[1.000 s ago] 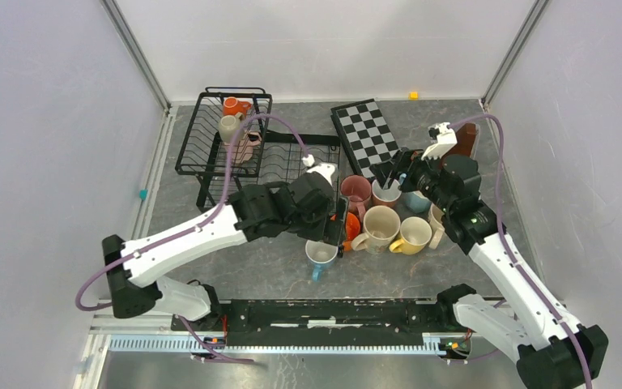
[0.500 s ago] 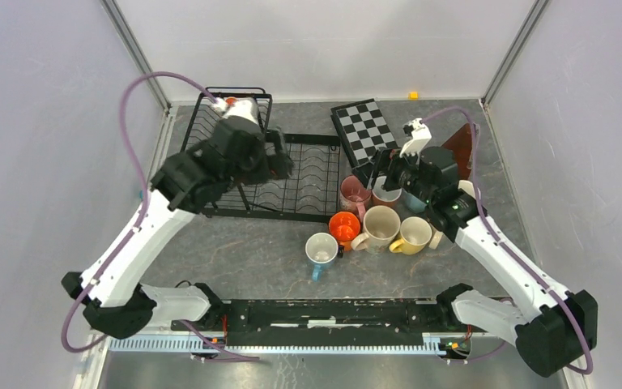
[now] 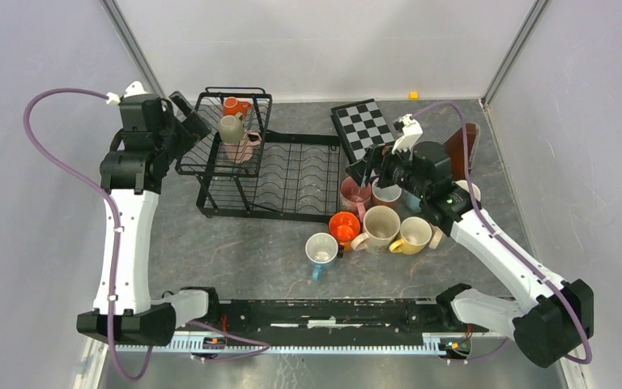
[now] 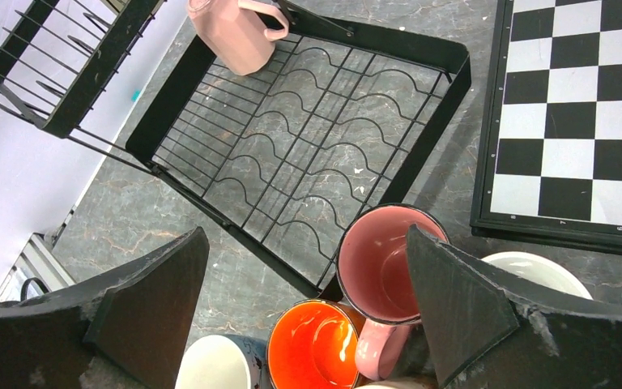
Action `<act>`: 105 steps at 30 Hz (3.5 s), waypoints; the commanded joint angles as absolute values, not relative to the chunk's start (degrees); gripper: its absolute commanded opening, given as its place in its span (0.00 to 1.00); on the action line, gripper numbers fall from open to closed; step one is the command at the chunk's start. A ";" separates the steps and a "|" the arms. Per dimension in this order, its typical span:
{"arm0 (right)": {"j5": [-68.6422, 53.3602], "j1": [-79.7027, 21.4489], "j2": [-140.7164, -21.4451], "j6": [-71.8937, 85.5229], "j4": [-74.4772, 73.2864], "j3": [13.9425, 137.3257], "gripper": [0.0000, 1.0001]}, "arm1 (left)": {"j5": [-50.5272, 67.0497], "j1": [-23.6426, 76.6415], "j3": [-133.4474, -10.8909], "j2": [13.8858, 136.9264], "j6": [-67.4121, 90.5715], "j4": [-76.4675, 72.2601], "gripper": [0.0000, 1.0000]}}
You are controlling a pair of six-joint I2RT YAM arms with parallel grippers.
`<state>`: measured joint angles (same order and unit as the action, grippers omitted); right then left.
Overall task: Unload the cups from the dish rack
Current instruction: Move the cup to the dish rack.
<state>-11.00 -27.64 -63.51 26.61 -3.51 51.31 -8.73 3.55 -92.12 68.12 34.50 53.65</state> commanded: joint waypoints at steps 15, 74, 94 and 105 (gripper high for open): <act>-13.48 -27.82 -65.29 23.10 -1.39 53.79 0.98 | -5.99 -13.15 -83.98 77.36 48.82 22.51 1.00; -17.75 -28.90 -70.68 19.74 4.92 49.22 0.98 | -1.28 -11.76 -67.69 103.30 76.61 -4.57 0.17; -18.71 -28.96 -71.28 19.17 5.35 48.34 0.98 | -1.76 -11.75 -57.03 102.56 86.28 -15.41 0.10; -18.75 -29.62 -72.72 19.26 5.79 48.78 0.98 | -0.26 -11.72 -52.02 105.11 92.07 -23.16 0.09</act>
<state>-18.06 -29.04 -72.03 19.70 3.22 48.60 -0.91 -13.65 -61.63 97.21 87.39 -21.19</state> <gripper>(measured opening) 0.982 0.095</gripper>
